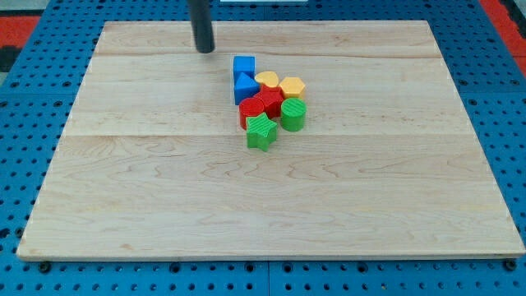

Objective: Move red star into the green star with the help of yellow heart

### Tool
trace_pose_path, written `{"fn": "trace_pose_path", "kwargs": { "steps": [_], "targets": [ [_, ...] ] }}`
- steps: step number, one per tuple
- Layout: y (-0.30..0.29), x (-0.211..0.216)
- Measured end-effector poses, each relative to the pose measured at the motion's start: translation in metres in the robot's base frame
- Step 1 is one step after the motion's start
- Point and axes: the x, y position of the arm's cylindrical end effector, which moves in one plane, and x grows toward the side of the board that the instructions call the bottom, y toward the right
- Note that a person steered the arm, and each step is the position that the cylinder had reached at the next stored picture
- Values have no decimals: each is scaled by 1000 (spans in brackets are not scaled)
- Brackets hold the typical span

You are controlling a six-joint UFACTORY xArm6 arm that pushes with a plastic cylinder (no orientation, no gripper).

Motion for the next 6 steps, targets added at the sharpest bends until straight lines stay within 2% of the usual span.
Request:
{"fn": "trace_pose_path", "kwargs": {
  "steps": [1, 2, 5, 6],
  "targets": [
    [66, -2],
    [106, 10],
    [96, 47],
    [96, 47]
  ]
}}
